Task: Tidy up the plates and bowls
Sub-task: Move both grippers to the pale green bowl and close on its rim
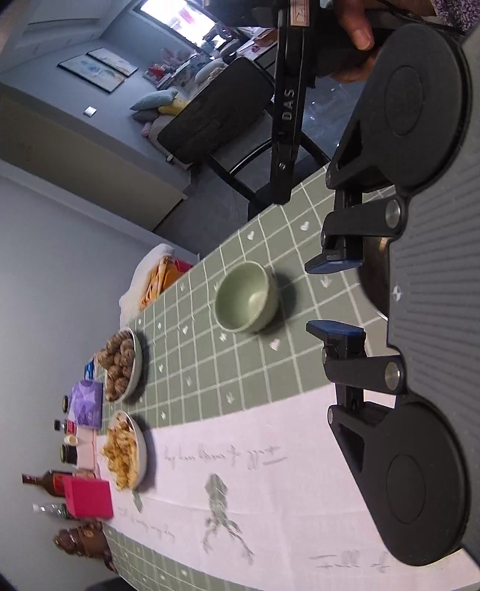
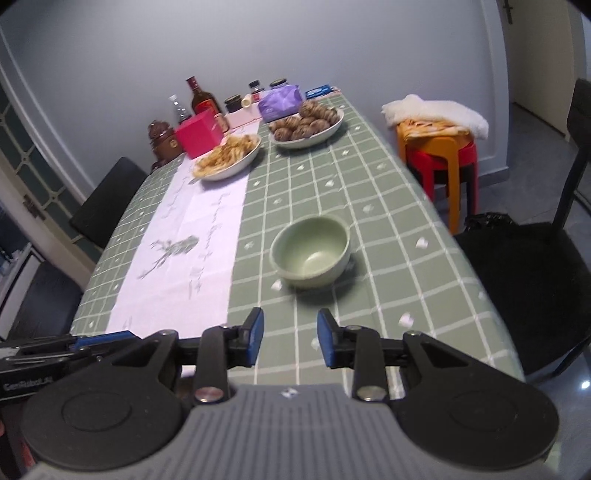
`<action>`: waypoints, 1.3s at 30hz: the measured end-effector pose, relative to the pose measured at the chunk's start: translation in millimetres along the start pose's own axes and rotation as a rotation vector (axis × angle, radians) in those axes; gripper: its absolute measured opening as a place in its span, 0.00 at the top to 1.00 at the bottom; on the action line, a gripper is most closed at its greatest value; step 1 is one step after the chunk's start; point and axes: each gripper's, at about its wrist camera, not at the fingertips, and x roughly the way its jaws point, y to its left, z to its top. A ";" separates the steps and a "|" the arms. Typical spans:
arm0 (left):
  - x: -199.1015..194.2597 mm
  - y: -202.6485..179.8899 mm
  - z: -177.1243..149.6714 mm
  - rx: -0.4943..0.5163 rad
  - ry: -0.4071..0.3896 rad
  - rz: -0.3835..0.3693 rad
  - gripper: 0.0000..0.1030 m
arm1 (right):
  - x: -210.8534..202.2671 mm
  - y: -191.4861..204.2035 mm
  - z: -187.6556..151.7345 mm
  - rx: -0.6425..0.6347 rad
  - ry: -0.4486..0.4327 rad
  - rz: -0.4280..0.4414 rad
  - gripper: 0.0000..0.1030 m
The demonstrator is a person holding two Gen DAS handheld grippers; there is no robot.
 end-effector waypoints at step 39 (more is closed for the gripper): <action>192.6 37.9 60.3 -0.054 0.183 0.091 0.71 | 146.8 -66.0 47.3 0.198 0.169 -0.001 0.78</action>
